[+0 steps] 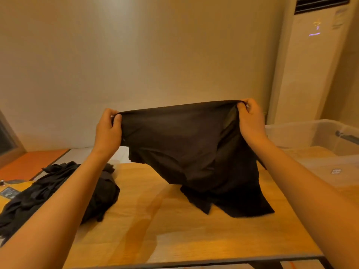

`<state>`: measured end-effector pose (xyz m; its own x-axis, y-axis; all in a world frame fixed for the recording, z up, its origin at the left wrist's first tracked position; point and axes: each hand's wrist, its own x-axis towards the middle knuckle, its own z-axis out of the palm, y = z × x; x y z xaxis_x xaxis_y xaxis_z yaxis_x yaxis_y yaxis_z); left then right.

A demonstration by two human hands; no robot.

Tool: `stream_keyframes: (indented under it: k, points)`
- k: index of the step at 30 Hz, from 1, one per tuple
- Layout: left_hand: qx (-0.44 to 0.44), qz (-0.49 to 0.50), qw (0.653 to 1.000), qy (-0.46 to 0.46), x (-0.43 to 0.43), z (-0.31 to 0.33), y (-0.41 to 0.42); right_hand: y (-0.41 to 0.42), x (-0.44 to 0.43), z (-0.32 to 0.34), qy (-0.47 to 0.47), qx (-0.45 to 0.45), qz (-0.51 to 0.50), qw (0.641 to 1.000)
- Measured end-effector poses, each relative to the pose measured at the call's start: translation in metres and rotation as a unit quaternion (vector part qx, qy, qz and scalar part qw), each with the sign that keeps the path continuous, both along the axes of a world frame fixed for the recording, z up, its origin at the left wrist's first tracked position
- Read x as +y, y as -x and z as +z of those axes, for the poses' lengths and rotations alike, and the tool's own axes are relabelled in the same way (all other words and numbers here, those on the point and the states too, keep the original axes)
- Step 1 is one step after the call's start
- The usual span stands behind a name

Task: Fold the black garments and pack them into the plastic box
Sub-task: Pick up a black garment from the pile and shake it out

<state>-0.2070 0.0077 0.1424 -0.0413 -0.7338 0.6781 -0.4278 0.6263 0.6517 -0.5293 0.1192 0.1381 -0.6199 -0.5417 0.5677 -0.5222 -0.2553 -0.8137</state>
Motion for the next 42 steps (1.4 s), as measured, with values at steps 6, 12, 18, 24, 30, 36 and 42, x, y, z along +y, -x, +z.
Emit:
stream_keyframes:
  k: [6,12,18,24,30,36,42]
  points:
    - [-0.221,0.055,0.957,-0.181,-0.03,-0.039,0.014,0.02,-0.018,-0.045,-0.277,0.072,0.008,0.958]
    - [-0.368,-0.138,0.854,-0.341,0.0,-0.128,0.022,-0.022,0.004,-0.11,-0.41,0.172,0.134,0.886]
    - [-0.396,-0.202,0.841,-0.31,0.003,-0.151,-0.005,-0.068,0.044,-0.135,-0.414,0.319,0.3,0.798]
    - [-0.331,-0.167,0.886,-0.277,0.0,-0.171,-0.014,-0.066,0.051,-0.164,-0.398,0.333,0.348,0.781]
    - [-0.358,-0.144,0.883,-0.268,-0.007,-0.152,-0.025,-0.061,0.043,-0.15,-0.353,0.245,0.33,0.841]
    - [-0.439,-0.083,0.88,-0.164,-0.01,-0.112,-0.027,-0.056,0.037,-0.104,-0.295,0.146,0.278,0.902]
    - [-0.516,-0.035,0.852,-0.083,-0.007,-0.063,-0.023,-0.045,0.037,-0.052,-0.267,0.072,0.301,0.913]
